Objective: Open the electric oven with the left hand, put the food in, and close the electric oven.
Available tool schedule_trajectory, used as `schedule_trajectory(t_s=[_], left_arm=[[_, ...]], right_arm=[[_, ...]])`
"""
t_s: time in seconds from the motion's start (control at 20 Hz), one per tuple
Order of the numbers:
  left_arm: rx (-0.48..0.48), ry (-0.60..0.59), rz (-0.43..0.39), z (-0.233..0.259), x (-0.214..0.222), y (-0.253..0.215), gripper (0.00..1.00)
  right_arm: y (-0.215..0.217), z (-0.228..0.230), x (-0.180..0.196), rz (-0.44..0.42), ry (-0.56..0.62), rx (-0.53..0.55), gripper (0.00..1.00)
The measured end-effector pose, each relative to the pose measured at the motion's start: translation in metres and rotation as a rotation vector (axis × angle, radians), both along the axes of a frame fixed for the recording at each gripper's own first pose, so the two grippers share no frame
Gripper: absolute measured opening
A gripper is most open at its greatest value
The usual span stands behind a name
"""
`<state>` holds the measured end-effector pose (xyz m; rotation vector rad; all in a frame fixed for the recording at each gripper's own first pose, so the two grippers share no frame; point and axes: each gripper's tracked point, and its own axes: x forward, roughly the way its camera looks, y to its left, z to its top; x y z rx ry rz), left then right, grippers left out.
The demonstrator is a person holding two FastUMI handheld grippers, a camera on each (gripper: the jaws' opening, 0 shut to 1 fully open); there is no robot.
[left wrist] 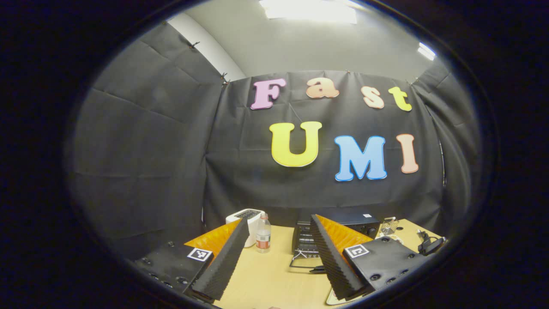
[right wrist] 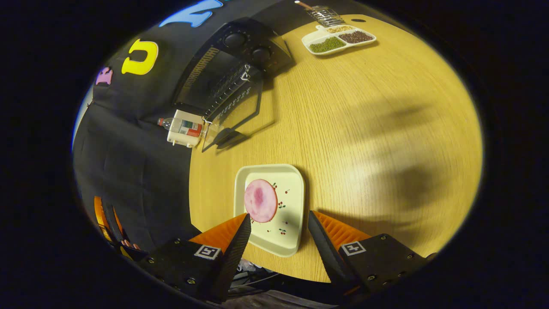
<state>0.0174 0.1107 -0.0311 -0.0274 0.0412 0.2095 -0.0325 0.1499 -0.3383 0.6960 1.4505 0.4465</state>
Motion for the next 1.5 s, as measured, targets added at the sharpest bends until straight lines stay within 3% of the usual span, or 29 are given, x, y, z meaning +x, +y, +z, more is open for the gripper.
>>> schedule_trajectory(t_s=[0.1, 0.15, 0.2, 0.35, 0.4, 0.65, 0.9, 1.15, 1.5], left_arm=[[0.004, -0.001, 0.004, -0.001, 0.000, 0.002, 1.00], [0.008, 0.005, 0.005, -0.003, 0.001, 0.004, 1.00], [0.013, 0.011, 0.008, -0.004, 0.002, 0.005, 1.00], [0.015, 0.015, 0.009, -0.006, 0.004, 0.008, 1.00], [0.015, 0.011, 0.010, -0.004, 0.005, 0.009, 1.00], [0.019, 0.000, 0.005, -0.002, 0.009, 0.008, 1.00], [0.029, -0.011, 0.007, 0.003, 0.008, 0.010, 1.00], [0.012, -0.009, 0.016, -0.002, 0.013, 0.013, 1.00], [0.003, 0.005, 0.013, -0.013, 0.022, 0.019, 1.00]], right_arm=[[0.000, -0.007, 0.000, 0.008, 0.013, -0.014, 0.87], [0.002, -0.010, 0.001, 0.005, 0.020, -0.020, 0.68], [0.000, -0.016, 0.003, -0.001, 0.022, -0.043, 0.63], [-0.014, -0.023, 0.002, -0.005, 0.030, -0.089, 0.16], [-0.012, -0.022, 0.002, -0.002, 0.027, -0.095, 0.08], [-0.012, -0.024, 0.003, 0.014, -0.014, -0.131, 0.00], [-0.002, -0.009, 0.005, -0.024, -0.013, -0.068, 0.00], [0.022, 0.030, 0.022, -0.119, -0.026, 0.034, 0.00], [0.057, 0.063, 0.086, -0.345, -0.078, 0.078, 0.00]])
